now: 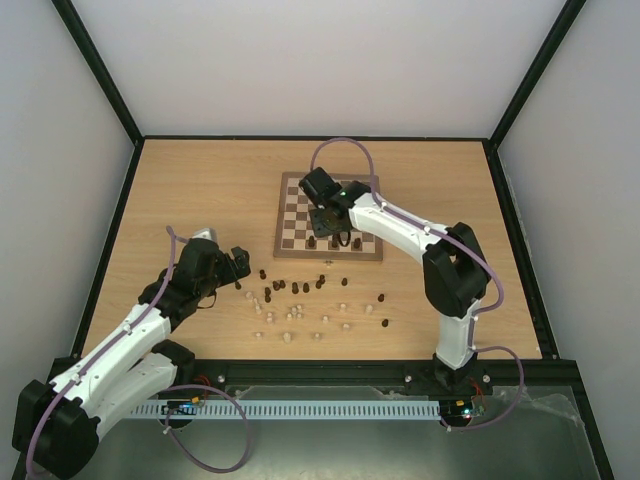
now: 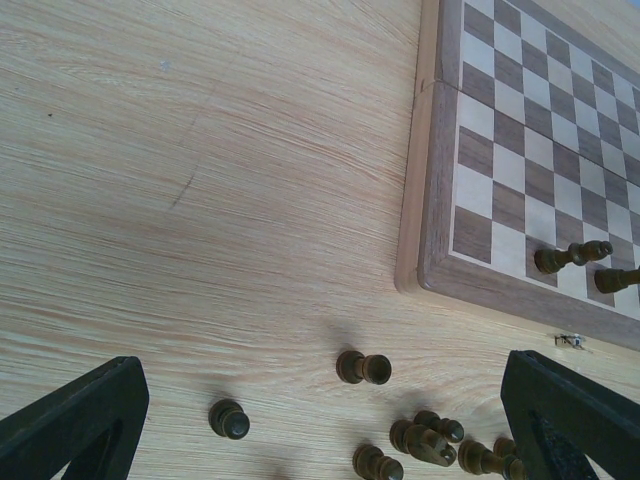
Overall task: Set up the chess pieces on the board
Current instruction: Move the chess piece to the chessboard.
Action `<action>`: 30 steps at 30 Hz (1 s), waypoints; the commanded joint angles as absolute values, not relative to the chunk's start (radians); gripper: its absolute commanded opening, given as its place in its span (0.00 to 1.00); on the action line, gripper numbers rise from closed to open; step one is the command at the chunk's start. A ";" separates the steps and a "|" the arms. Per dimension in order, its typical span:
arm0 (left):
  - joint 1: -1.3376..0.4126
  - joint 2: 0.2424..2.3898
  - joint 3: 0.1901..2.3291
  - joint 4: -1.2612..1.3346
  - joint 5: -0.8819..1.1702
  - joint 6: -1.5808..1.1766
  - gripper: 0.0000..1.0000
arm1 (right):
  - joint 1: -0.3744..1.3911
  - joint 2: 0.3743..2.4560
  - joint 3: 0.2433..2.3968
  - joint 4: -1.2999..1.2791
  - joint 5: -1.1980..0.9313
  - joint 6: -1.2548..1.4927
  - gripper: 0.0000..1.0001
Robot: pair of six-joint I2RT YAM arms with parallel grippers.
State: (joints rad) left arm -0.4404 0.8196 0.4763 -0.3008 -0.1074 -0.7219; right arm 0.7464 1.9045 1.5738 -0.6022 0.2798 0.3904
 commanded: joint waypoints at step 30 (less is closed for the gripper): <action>-0.442 0.811 0.465 -0.283 -0.107 -0.714 1.00 | 0.714 1.941 1.467 -0.644 0.197 0.410 0.12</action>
State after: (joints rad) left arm -0.4404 0.8196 0.4759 -0.2977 -0.1066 -0.7219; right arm 0.7113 1.9198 1.4868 -0.6060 0.2386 0.4084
